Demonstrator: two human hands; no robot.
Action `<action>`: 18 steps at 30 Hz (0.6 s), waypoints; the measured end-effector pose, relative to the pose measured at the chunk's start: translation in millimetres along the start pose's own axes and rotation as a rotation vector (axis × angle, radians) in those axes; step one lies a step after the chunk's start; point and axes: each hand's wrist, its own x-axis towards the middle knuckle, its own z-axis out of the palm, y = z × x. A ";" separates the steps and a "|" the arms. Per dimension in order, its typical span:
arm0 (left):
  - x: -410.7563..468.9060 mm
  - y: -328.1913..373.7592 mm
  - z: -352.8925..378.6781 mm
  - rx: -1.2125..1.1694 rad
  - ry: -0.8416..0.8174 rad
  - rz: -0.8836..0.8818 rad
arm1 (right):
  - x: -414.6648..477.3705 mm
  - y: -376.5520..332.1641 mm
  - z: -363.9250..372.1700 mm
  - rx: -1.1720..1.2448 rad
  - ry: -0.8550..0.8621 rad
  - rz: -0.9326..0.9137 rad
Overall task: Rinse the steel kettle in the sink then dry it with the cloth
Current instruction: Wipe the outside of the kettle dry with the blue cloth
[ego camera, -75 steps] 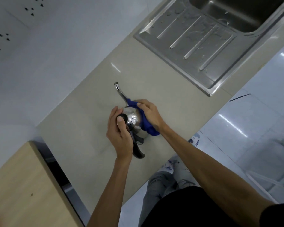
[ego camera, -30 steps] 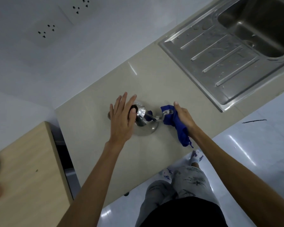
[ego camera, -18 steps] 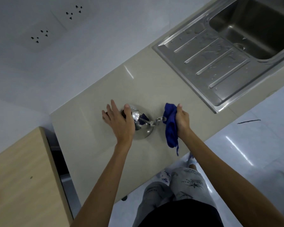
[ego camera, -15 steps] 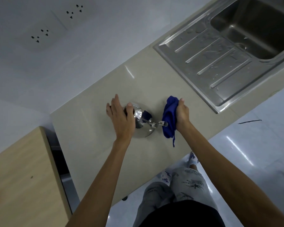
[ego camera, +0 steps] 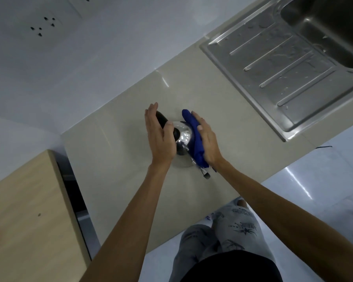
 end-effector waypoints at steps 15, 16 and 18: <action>3.1 2.7 -0.7 -0.036 0.002 -0.075 | 3.7 -26.9 14.3 -0.383 0.017 -0.458; 3.8 2.5 -0.7 -0.038 0.005 -0.081 | 9.5 -27.3 13.9 -0.365 -0.020 -0.464; 4.6 4.0 -0.3 -0.038 0.015 -0.092 | 28.7 -33.2 1.2 -0.212 -0.102 -0.205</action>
